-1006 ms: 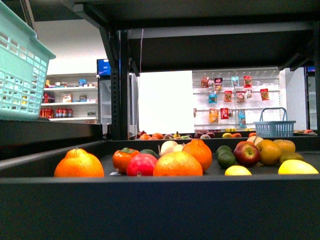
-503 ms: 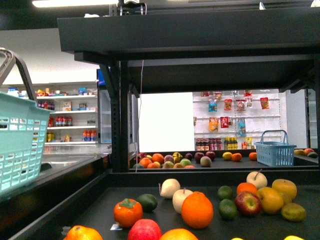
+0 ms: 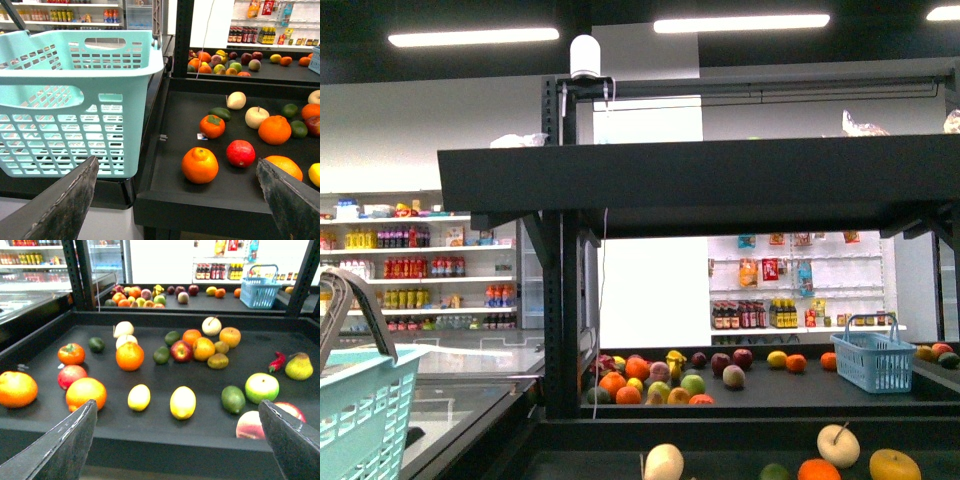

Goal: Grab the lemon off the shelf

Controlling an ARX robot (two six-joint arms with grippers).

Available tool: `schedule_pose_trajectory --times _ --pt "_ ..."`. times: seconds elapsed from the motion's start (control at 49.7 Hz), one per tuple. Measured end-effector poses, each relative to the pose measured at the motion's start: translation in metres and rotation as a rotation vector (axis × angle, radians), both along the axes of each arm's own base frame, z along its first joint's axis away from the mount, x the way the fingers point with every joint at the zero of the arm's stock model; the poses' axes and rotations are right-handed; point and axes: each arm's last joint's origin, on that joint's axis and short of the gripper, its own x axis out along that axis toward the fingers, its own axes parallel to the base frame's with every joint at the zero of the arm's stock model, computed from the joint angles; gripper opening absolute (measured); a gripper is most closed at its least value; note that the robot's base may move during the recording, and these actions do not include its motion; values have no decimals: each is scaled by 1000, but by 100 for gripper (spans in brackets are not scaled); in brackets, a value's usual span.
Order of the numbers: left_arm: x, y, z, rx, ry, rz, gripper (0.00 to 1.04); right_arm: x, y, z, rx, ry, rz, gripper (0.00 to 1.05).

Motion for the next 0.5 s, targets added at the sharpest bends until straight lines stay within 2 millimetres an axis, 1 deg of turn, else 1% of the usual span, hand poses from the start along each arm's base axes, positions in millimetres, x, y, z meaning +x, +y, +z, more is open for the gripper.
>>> schedule_pose_trajectory --times 0.443,0.503 --pt "0 0 0 0 0 0 97 0 0 0 0 0 -1 97" --pt "0 -1 -2 -90 82 -29 97 0 0 0 0 0 -1 97"
